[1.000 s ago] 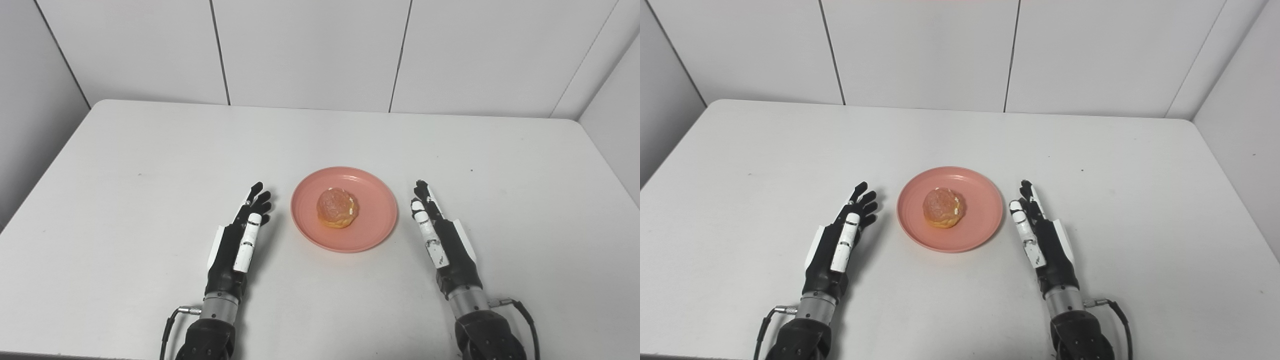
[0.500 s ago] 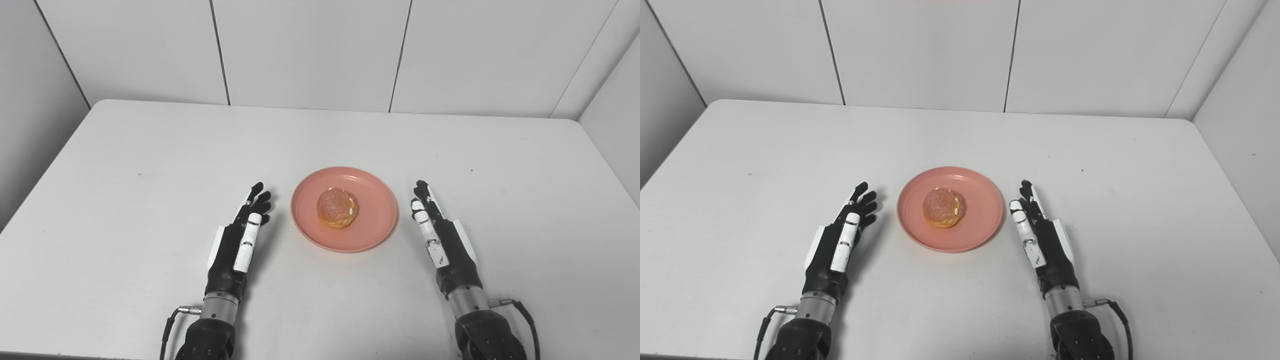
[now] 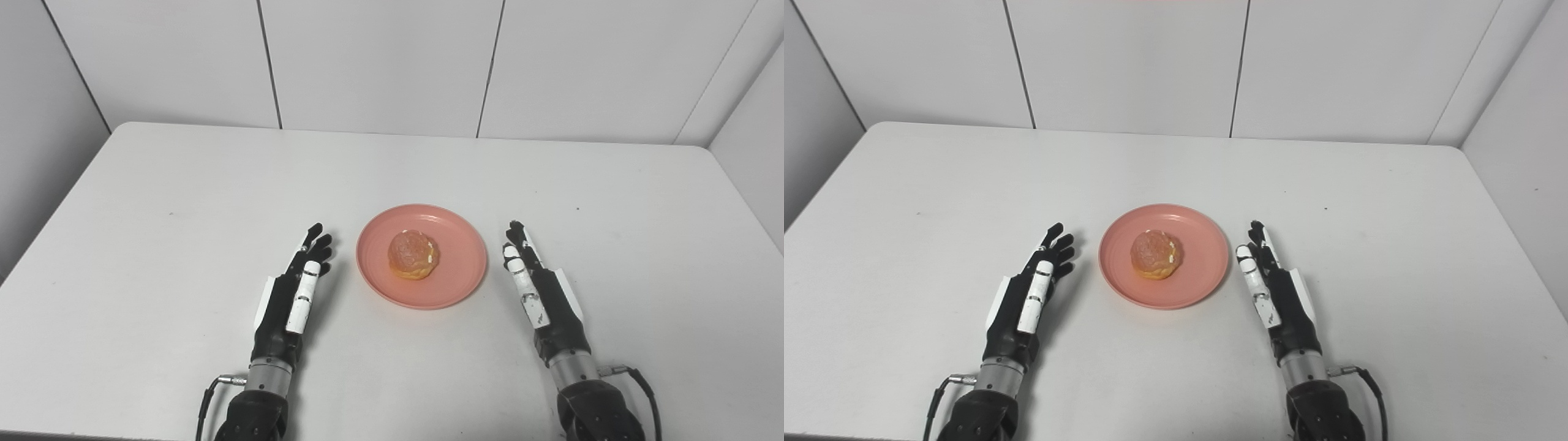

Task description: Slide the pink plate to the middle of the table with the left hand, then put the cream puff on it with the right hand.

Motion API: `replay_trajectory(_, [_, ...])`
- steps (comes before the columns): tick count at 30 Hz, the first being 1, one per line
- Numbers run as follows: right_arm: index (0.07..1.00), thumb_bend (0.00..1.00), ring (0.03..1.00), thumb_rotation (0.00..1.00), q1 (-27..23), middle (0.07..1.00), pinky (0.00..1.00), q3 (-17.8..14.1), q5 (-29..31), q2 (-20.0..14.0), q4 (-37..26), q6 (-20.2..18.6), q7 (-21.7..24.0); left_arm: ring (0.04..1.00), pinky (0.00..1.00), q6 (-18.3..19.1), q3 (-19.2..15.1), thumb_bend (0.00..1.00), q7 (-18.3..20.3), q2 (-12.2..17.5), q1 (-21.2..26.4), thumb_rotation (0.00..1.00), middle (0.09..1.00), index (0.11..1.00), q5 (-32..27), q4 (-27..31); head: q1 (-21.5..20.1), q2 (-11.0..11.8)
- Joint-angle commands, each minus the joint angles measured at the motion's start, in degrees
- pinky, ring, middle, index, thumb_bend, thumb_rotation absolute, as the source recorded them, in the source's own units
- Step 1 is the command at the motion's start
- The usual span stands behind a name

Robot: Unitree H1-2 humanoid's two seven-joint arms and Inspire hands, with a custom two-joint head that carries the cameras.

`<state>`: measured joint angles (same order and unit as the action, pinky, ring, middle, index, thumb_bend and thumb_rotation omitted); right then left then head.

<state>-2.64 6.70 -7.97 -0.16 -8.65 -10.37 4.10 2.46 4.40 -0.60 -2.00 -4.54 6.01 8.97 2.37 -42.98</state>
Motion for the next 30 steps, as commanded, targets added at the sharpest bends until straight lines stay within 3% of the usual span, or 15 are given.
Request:
replay_trajectory(1, [0.983,0.26,0.967,1.0,-1.32,0.981,0.96,0.02,0.23,0.11,-1.55,0.3,-0.12,0.913,0.91,-0.6,-0.04,0.48,0.48,1.1,-1.17,1.0,0.919,0.915,0.19,0.85,0.01,0.01])
replay_trajectory(30, [0.986,0.26,0.962,1.0,-1.4,0.98,0.95,0.29,-0.47,-0.03,-1.28,0.44,-0.34,0.908,0.91,-0.6,-0.76,0.48,0.89,0.77,-1.02,1.0,0.917,0.911,-0.21,0.55,-0.22,0.41])
